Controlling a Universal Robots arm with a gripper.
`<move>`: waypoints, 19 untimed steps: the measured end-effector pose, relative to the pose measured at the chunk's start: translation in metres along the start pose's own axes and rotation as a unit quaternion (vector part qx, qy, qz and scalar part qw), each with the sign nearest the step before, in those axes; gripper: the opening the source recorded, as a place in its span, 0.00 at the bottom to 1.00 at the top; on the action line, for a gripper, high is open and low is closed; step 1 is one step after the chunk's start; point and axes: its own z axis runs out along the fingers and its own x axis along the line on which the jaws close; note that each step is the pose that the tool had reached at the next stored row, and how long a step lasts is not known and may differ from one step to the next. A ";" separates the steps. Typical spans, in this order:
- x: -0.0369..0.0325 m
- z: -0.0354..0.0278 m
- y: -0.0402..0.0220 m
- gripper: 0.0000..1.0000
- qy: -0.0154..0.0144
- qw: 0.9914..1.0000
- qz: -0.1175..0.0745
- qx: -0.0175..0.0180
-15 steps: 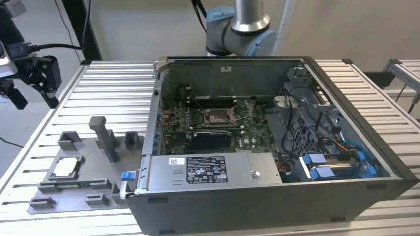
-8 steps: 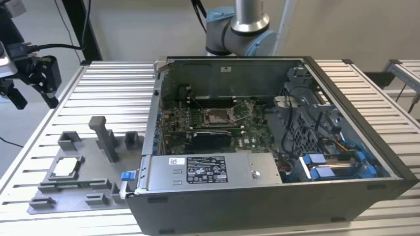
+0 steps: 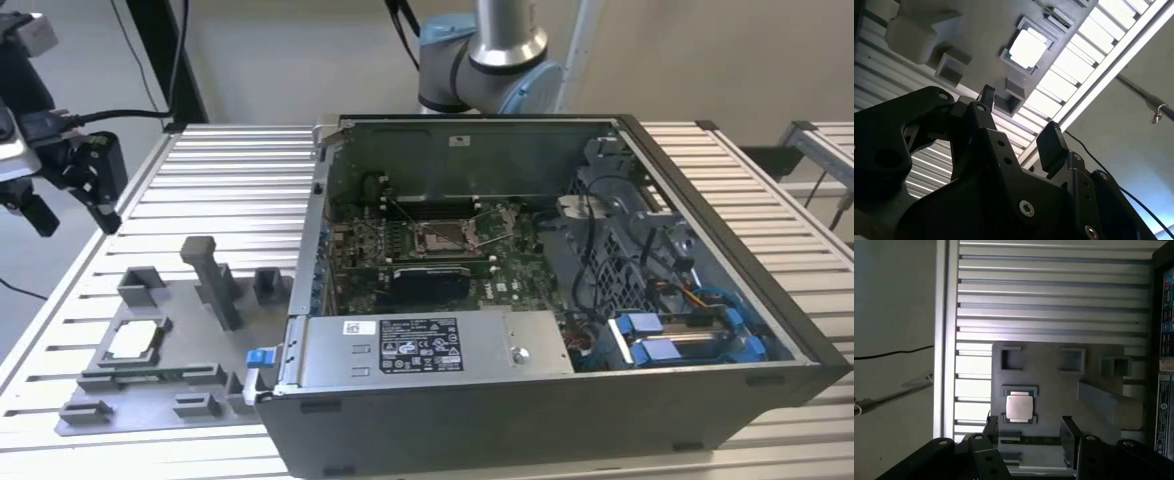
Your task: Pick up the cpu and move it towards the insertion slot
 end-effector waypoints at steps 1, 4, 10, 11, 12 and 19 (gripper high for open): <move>0.0006 0.0019 -0.0010 1.00 0.000 1.000 0.000 0.000; 0.0021 0.0070 -0.0035 1.00 0.000 1.000 0.000 0.000; 0.0030 0.0180 -0.0087 1.00 0.000 1.000 0.000 0.000; 0.0031 0.0197 -0.0094 1.00 0.000 1.000 0.000 0.000; 0.0031 0.0215 -0.0101 1.00 0.000 1.000 0.000 0.000; 0.0032 0.0340 -0.0138 1.00 0.000 1.000 0.000 0.000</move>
